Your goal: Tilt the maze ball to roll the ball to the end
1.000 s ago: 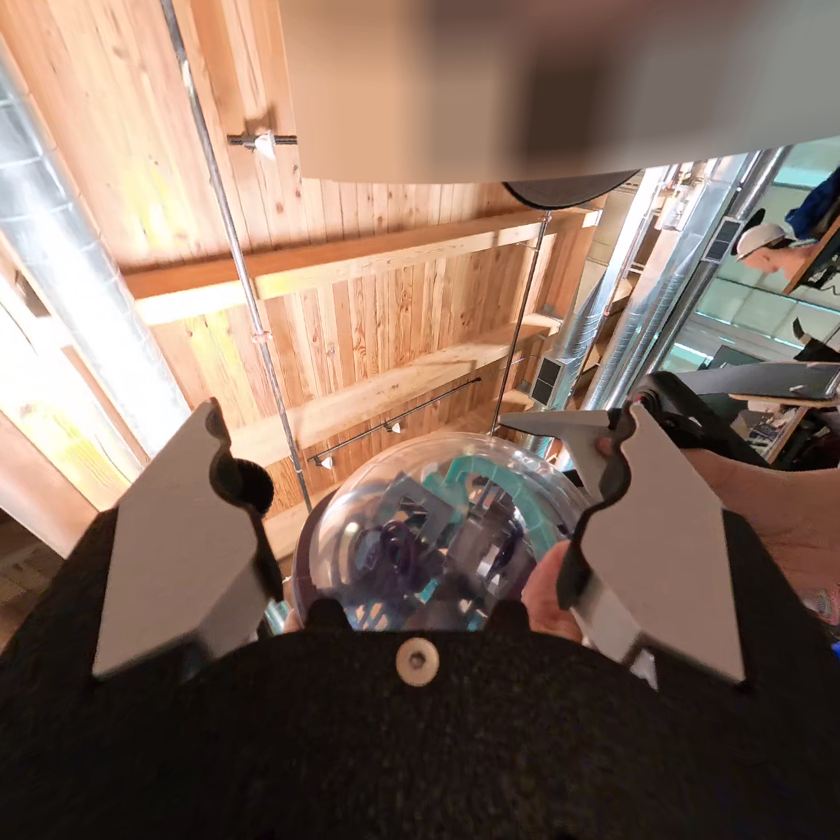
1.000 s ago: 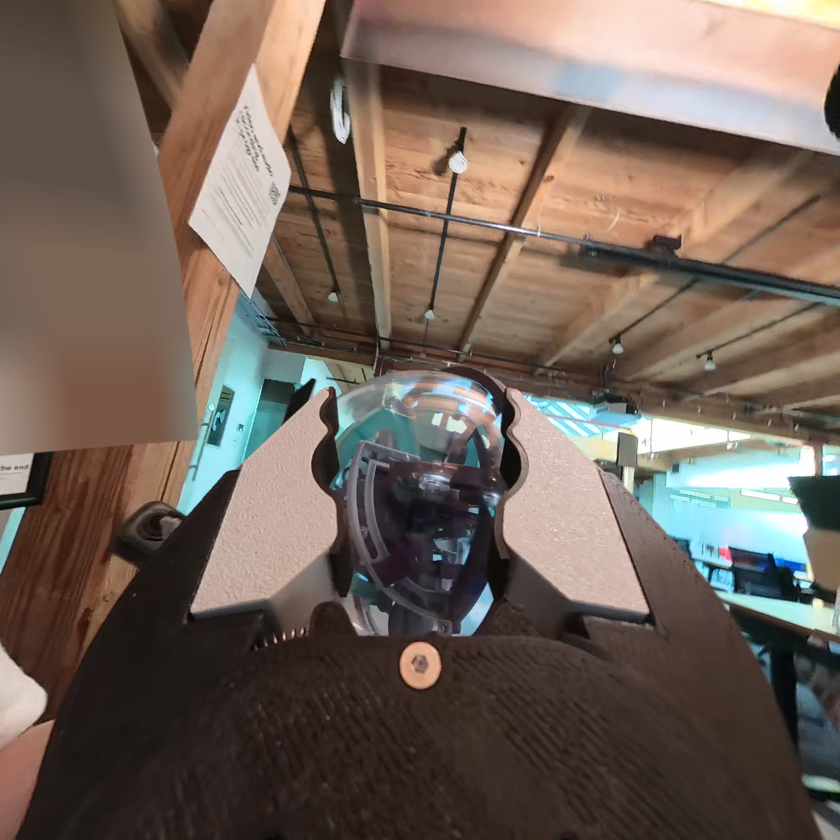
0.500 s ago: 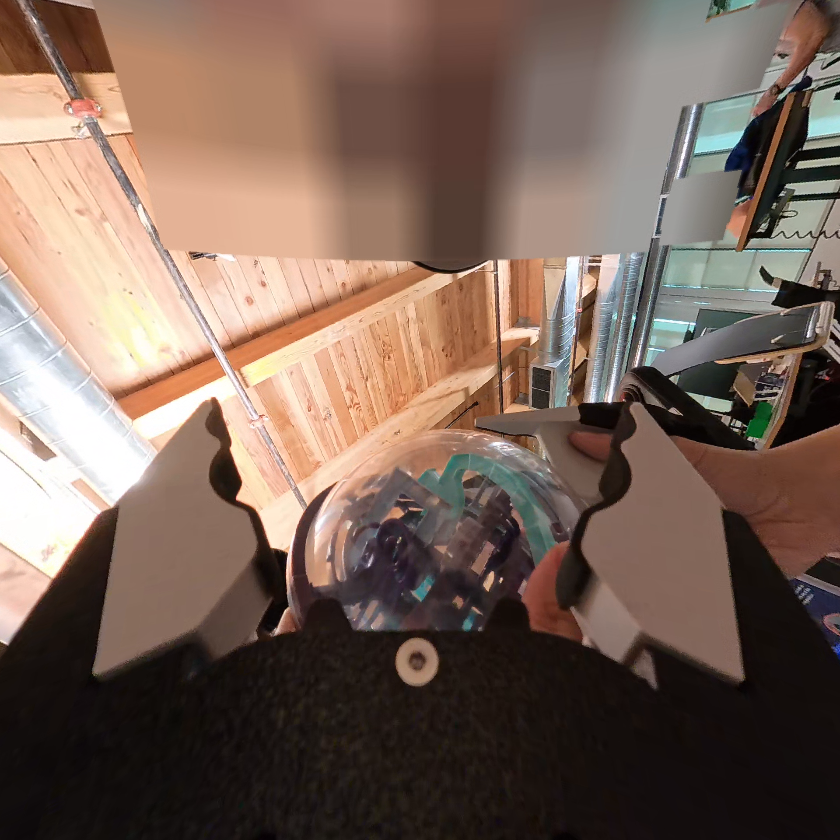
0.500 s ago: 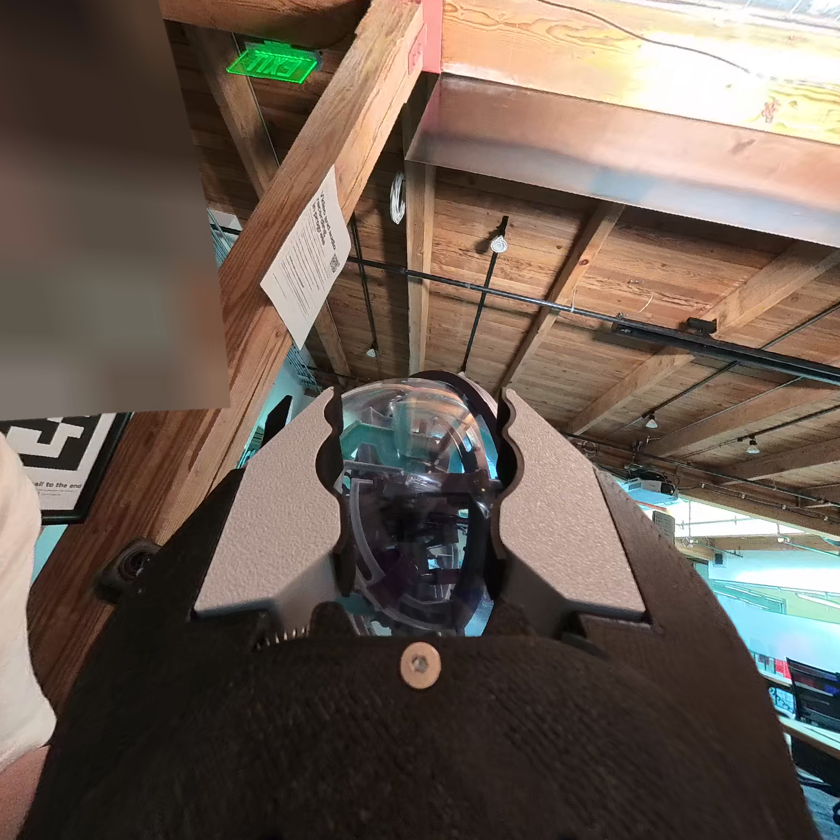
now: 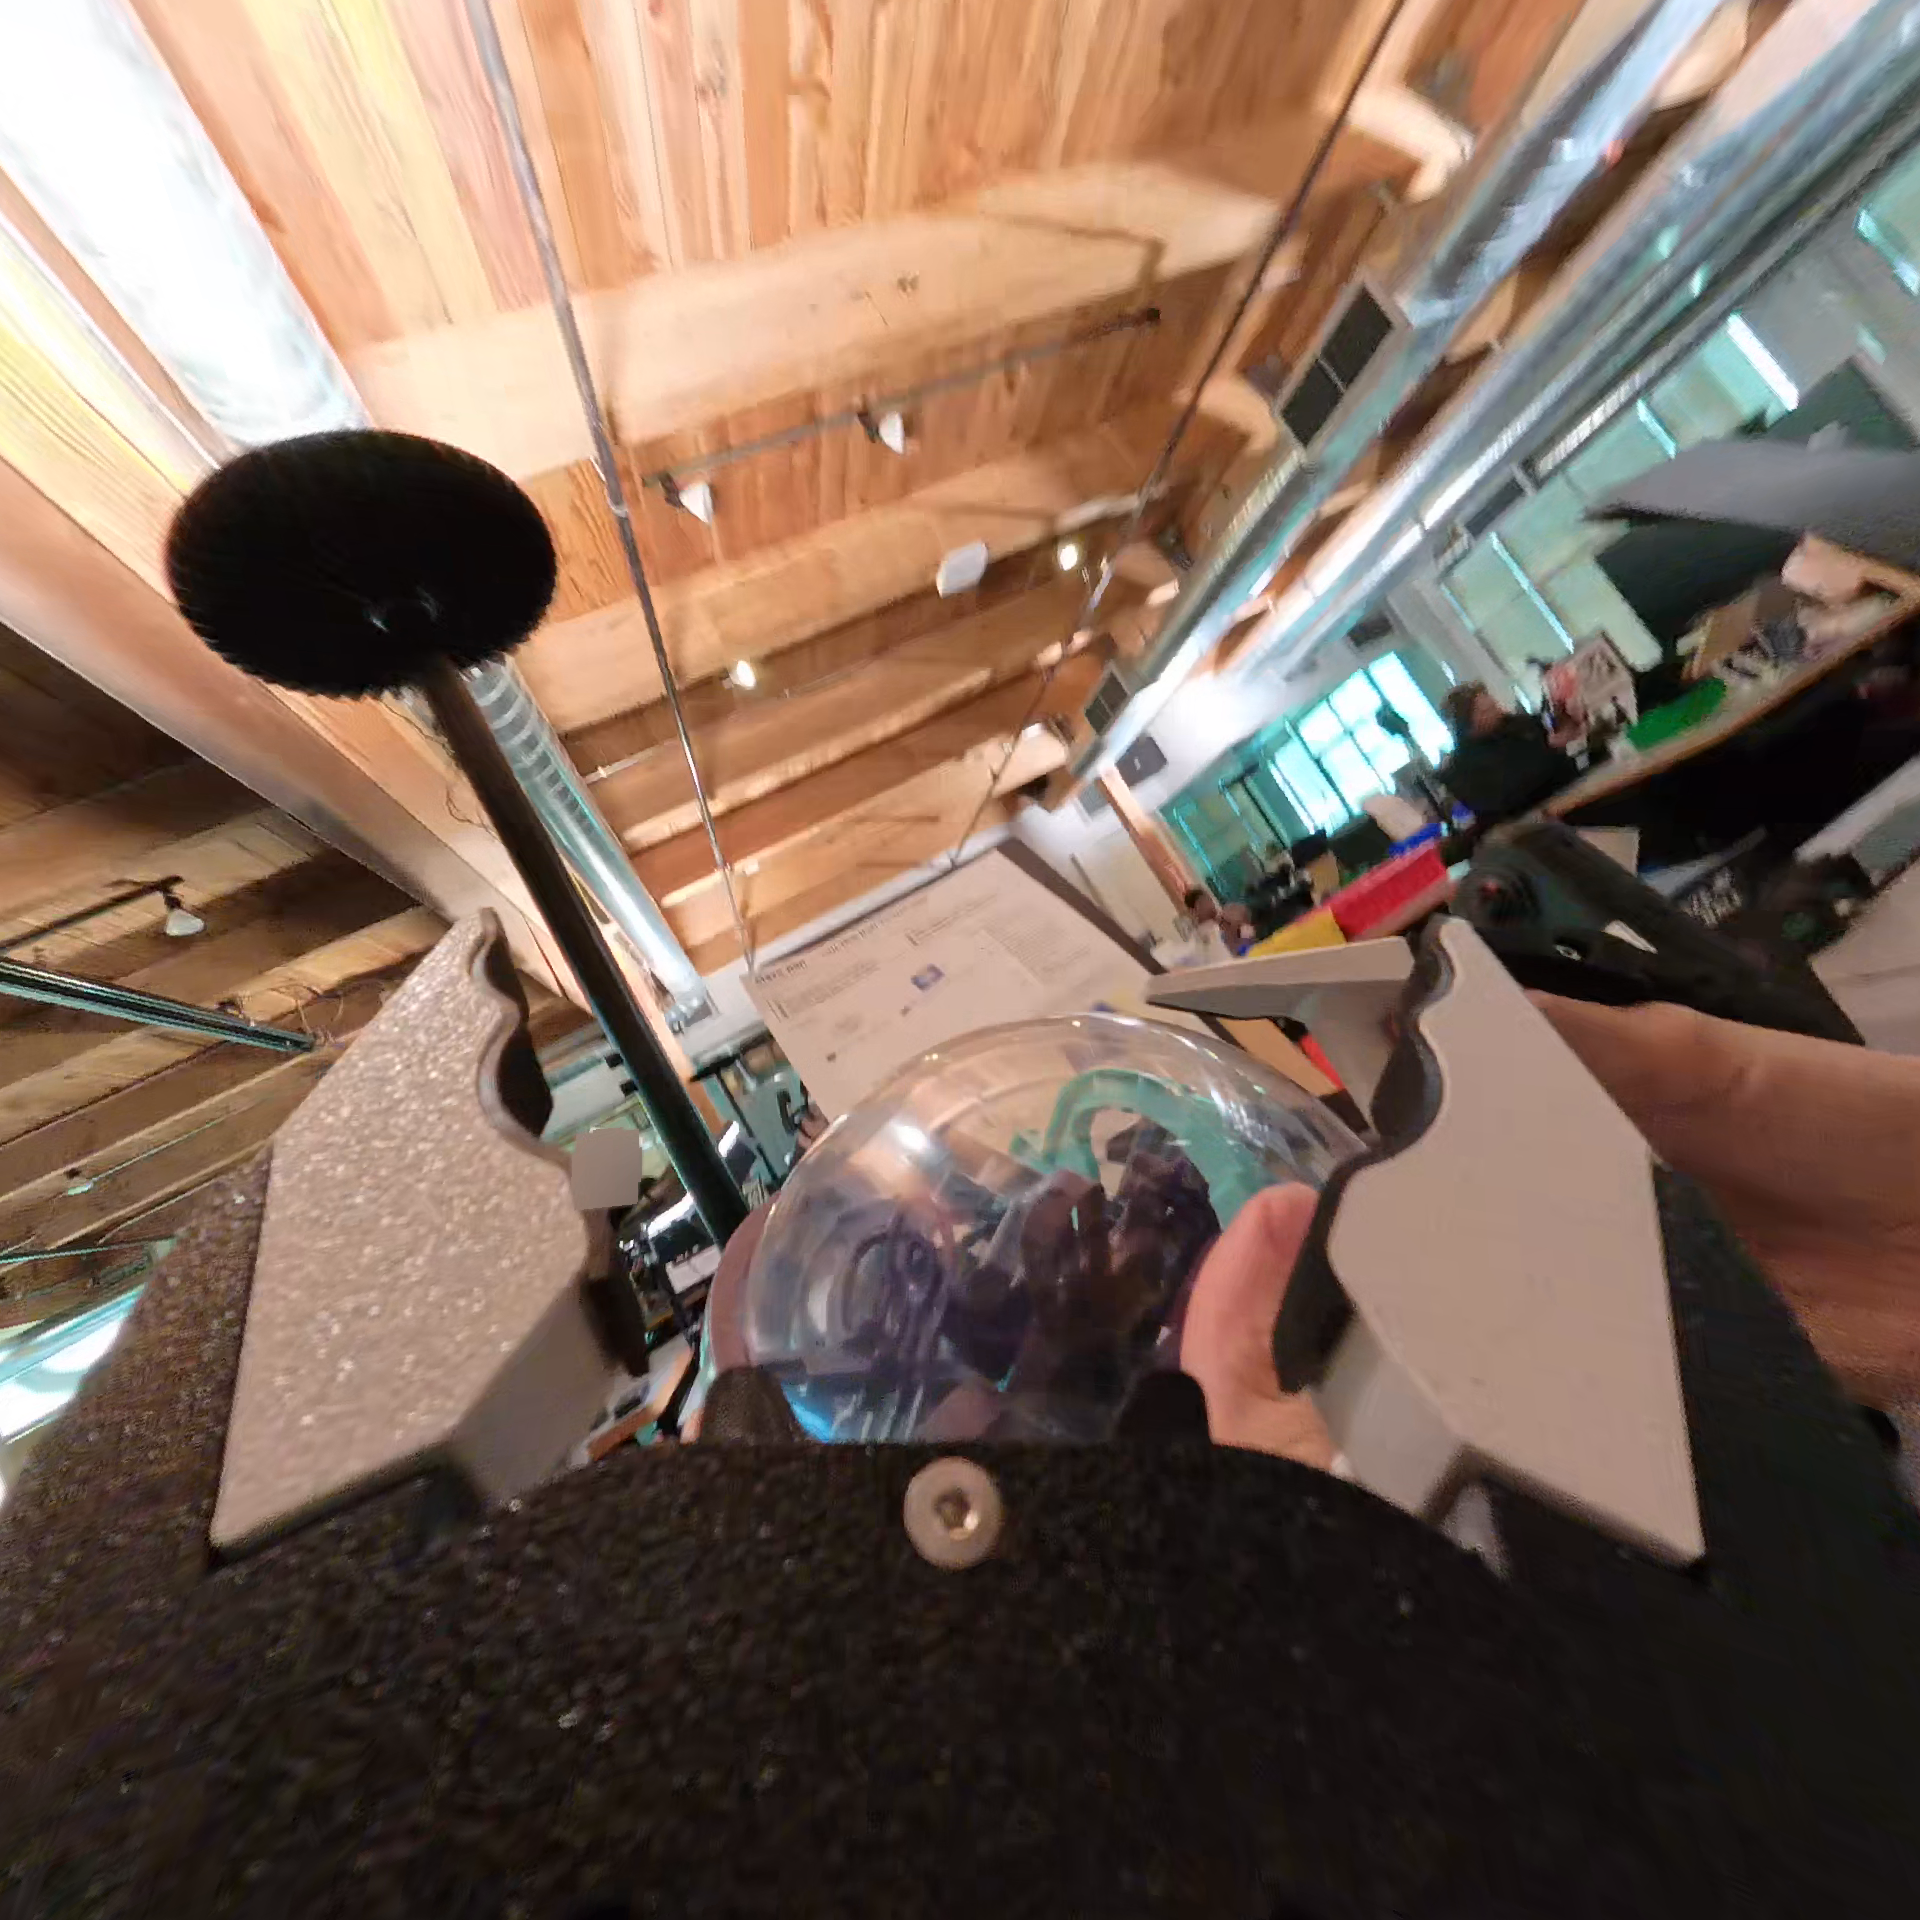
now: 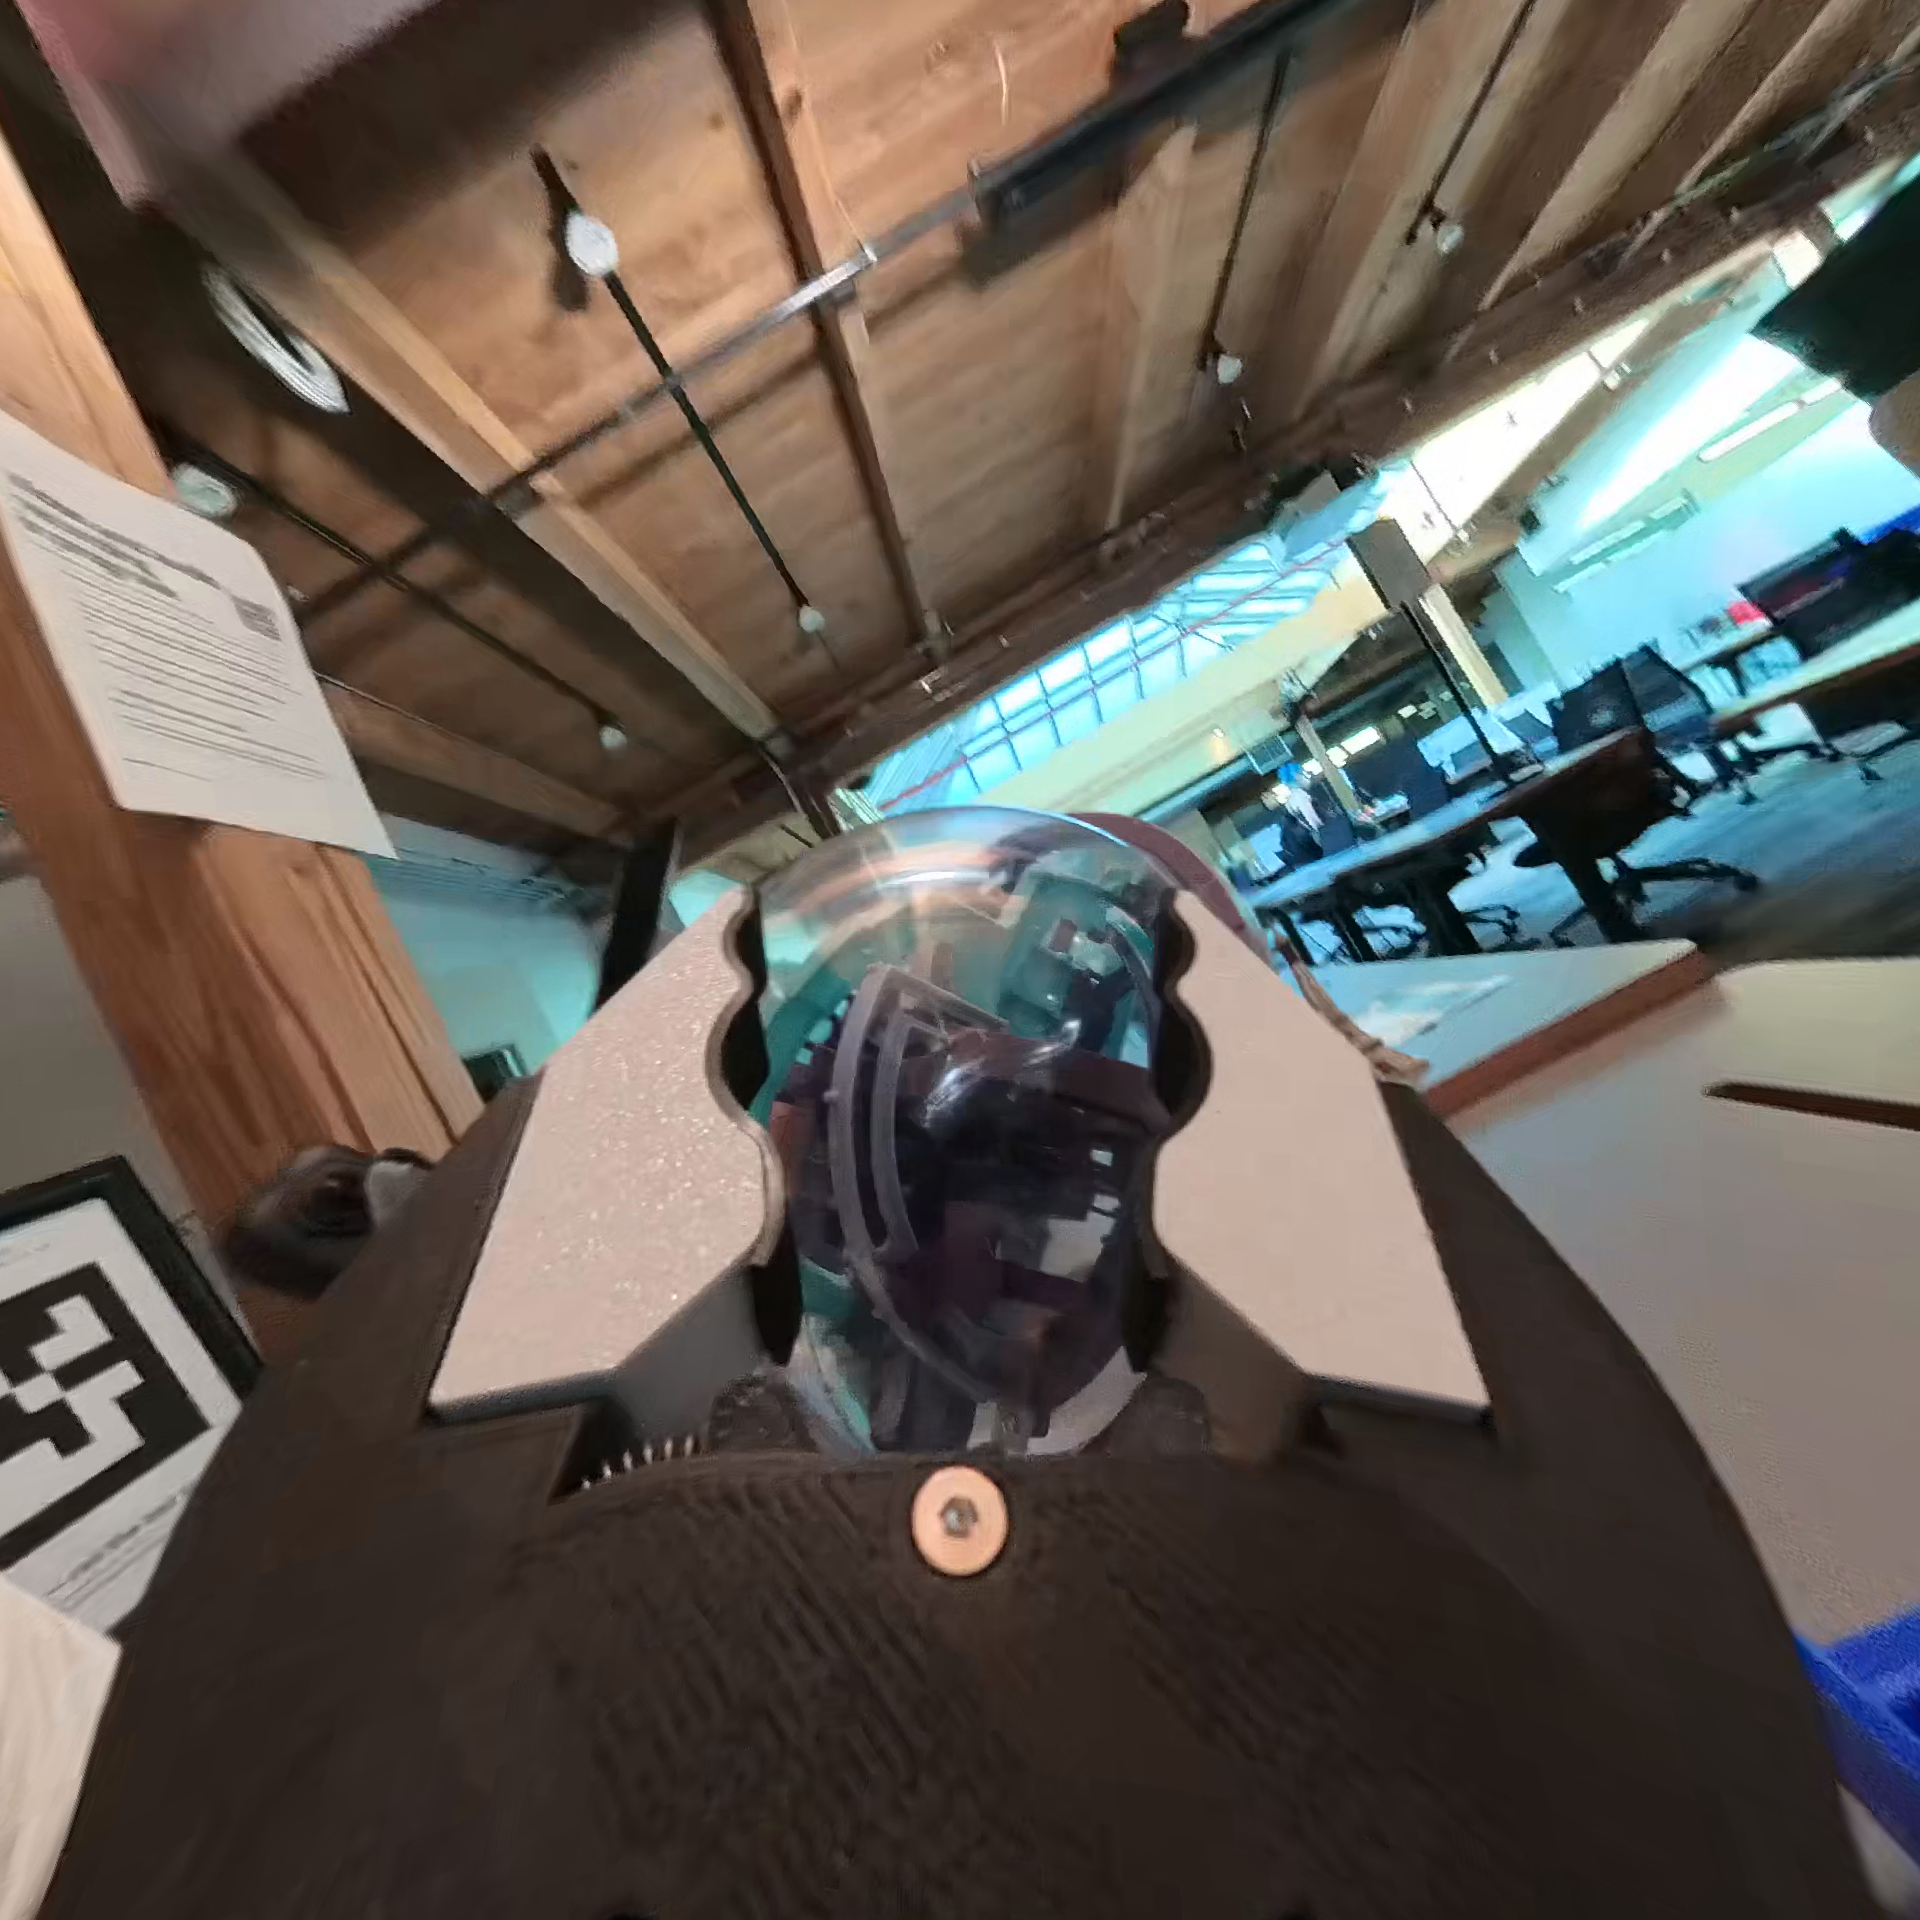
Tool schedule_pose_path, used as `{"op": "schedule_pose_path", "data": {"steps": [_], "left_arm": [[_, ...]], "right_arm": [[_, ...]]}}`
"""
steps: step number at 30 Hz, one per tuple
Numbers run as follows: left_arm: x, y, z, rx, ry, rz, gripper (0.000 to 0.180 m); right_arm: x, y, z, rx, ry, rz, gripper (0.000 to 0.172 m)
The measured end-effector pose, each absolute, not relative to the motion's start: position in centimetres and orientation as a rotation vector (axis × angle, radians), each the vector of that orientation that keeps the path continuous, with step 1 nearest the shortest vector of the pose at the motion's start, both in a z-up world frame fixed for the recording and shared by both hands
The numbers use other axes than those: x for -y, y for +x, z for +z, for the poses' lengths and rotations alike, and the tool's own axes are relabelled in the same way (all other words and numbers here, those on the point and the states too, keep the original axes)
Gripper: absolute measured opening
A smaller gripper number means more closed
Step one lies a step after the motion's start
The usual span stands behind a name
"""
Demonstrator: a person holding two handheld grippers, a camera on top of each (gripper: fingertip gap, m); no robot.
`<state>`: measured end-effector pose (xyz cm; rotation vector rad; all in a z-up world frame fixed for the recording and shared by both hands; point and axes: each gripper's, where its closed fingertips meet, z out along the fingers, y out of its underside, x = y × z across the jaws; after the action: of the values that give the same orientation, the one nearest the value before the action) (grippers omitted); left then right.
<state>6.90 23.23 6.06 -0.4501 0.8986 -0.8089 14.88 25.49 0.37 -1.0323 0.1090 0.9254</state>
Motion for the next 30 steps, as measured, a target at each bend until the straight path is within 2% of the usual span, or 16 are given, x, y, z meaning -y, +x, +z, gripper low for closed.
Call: {"op": "schedule_pose_path", "data": {"steps": [2,11,23,30], "left_arm": [[-23.9,5.9,6.7,-0.823,-0.434,-0.857,0.157],[-23.2,6.3,6.4,-0.780,-0.350,-0.936,0.156],[-15.1,1.6,7.3,-0.686,0.183,-0.797,0.157],[-13.3,1.0,6.9,-0.690,0.276,-0.760,0.157]], "right_arm": [[-25.1,14.7,1.5,-0.058,-1.031,0.898,0.065],[-24.1,15.8,2.6,-0.019,-1.033,0.753,0.060],[-17.3,13.7,8.2,0.211,-0.692,0.642,0.056],[-15.5,13.0,8.8,0.302,-0.629,0.625,0.055]]}}
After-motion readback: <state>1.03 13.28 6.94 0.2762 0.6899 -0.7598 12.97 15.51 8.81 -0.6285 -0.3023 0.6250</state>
